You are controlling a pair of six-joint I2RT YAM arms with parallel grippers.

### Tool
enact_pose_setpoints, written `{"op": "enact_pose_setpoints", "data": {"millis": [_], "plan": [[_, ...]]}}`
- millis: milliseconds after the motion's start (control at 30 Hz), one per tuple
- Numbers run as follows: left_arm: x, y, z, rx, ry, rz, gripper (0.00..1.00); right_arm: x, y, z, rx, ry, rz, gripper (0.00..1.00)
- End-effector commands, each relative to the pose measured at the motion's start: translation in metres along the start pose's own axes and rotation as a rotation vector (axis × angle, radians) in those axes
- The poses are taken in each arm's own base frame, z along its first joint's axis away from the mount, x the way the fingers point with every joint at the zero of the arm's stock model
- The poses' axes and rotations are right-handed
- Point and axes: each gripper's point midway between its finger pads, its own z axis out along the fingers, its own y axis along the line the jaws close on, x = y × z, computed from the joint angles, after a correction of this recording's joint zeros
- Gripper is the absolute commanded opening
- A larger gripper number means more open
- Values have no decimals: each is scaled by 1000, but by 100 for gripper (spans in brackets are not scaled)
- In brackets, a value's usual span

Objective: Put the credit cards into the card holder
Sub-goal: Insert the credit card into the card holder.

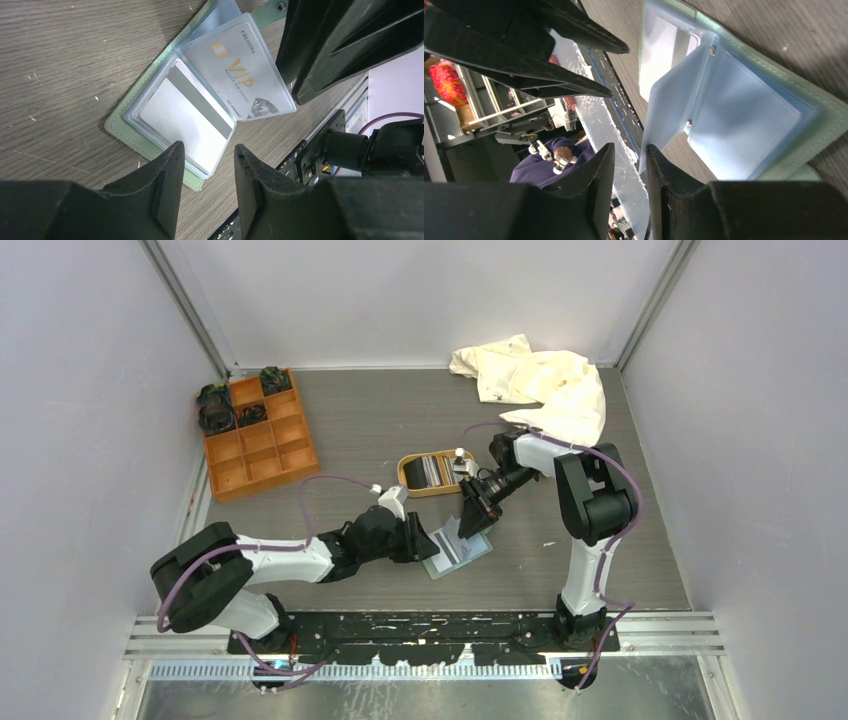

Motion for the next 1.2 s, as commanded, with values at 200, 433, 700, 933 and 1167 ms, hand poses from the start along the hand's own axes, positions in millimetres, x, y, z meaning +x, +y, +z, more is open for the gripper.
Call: {"op": "enact_pose_setpoints", "data": {"millis": [200, 433, 700, 933, 1167], "plan": [[-14, -28, 8, 102, -42, -20, 47, -6, 20, 4, -124, -2, -2, 35], [-13, -31, 15, 140, -49, -53, 48, -5, 22, 11, -152, 20, 8, 35], [-6, -27, 23, 178, -45, -110, 48, -4, 23, 15, -164, 33, 12, 26], [-3, -18, 16, 159, -53, -120, 48, -1, 7, 23, -61, 74, 5, 20], [0, -7, 6, 106, -47, -110, 48, -7, -13, 19, 109, 49, -34, 19]]}}
